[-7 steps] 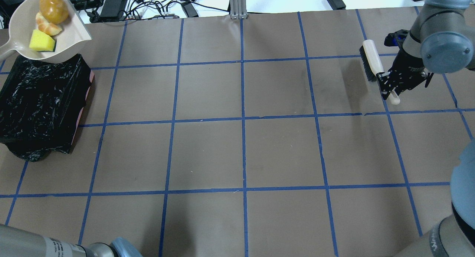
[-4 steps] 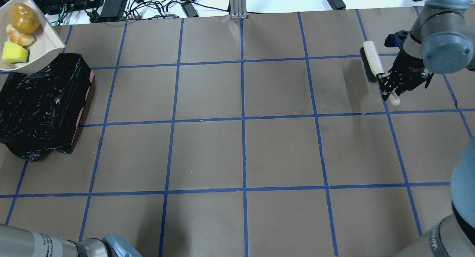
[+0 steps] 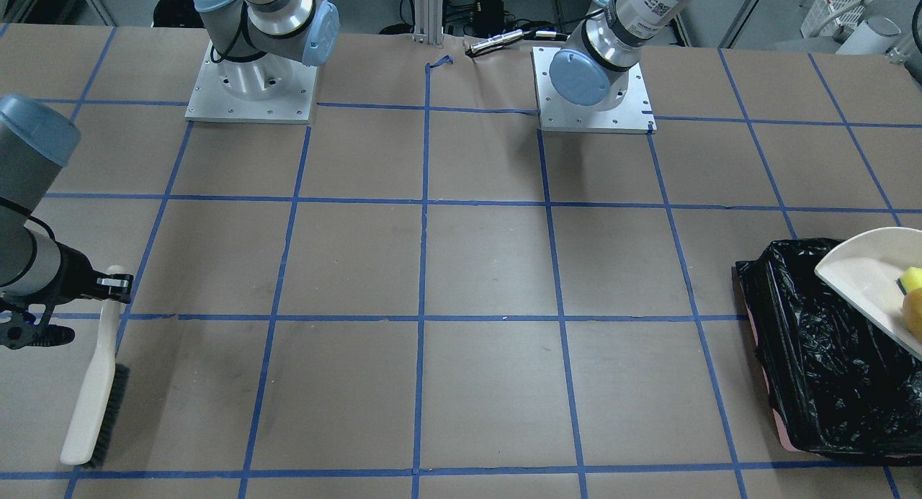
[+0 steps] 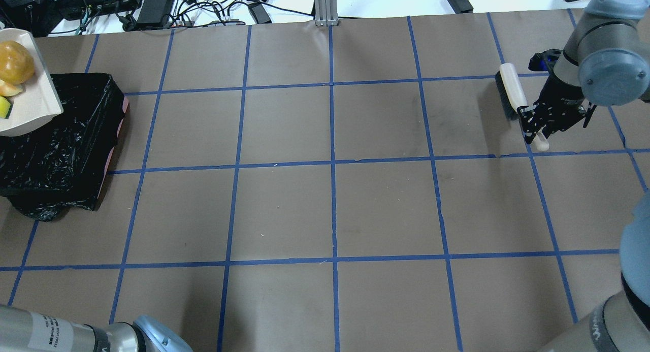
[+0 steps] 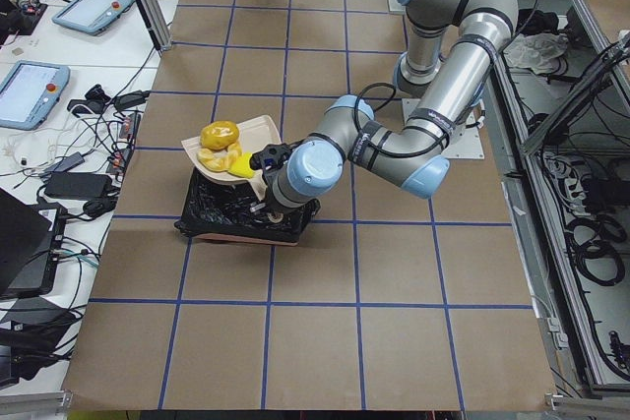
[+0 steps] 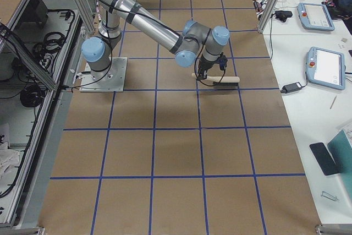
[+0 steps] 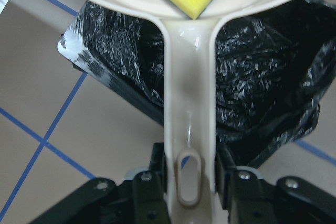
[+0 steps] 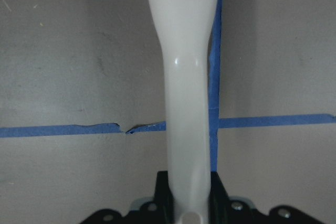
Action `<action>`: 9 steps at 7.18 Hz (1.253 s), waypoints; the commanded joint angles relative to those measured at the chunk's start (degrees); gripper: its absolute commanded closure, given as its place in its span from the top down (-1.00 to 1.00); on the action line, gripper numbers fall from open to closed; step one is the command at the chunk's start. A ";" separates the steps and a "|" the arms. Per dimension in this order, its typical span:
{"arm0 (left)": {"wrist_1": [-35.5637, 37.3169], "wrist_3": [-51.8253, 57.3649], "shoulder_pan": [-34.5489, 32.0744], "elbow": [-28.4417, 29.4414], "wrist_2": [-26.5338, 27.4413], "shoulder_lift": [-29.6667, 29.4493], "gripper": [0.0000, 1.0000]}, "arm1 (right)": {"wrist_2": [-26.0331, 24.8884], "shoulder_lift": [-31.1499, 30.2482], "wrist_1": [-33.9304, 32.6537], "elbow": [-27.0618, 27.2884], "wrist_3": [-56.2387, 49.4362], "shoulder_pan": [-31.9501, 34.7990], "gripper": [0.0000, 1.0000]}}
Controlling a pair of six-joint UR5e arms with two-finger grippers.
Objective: Sweep and dump trash into bin
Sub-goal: 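Tilt the dustpan with the left gripper to dump trash into the bin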
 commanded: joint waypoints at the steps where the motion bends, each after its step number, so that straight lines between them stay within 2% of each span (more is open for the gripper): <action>1: -0.13 5.11 1.99 2.30 0.35 -2.38 -0.57 | 0.00 -0.18 -0.21 1.17 0.31 -0.03 -1.00; 6: 0.93 16.91 2.08 6.43 4.22 -4.77 -0.69 | -0.79 -0.26 -1.70 0.64 0.14 -0.03 -1.00; 7: 2.15 19.53 2.00 6.96 6.48 -4.94 -0.72 | -0.70 -0.26 -1.70 0.64 0.14 -0.03 -1.00; 9: 3.65 20.61 1.82 7.93 7.90 -5.47 -0.75 | -0.53 -0.18 -1.61 0.82 -0.21 -0.03 -1.00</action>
